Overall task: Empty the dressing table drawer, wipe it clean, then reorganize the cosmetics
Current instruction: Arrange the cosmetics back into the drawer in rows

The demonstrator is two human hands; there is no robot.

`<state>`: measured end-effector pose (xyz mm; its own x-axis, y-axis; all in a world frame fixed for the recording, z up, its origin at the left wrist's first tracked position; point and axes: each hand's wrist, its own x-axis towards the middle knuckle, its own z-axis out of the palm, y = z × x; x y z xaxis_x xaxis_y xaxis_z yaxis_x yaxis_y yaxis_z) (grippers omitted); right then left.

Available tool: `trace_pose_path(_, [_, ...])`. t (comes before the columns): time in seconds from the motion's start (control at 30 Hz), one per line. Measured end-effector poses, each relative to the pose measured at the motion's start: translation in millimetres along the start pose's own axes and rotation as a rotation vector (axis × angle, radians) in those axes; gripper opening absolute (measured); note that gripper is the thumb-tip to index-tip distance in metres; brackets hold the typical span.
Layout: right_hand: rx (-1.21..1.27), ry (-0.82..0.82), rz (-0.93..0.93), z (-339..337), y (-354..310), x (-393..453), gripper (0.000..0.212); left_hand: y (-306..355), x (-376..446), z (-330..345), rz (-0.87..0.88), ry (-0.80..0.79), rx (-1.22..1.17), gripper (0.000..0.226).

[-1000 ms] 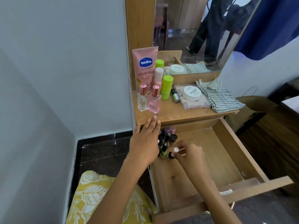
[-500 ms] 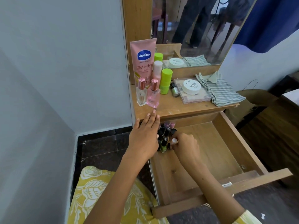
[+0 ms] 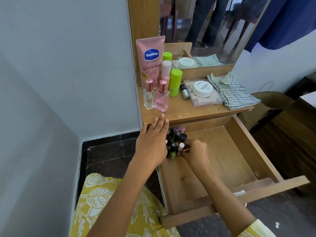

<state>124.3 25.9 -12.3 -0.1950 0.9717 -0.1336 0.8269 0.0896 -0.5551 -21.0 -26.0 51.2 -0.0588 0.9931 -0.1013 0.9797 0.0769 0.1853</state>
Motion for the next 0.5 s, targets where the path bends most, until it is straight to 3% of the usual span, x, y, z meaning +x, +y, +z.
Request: trace_pose_path(0.5, [-0.008,-0.105,0.010,-3.5,4.4,-0.4,0.022,-1.2,0.1,1.3,-0.001,0.002,-0.016,0.067])
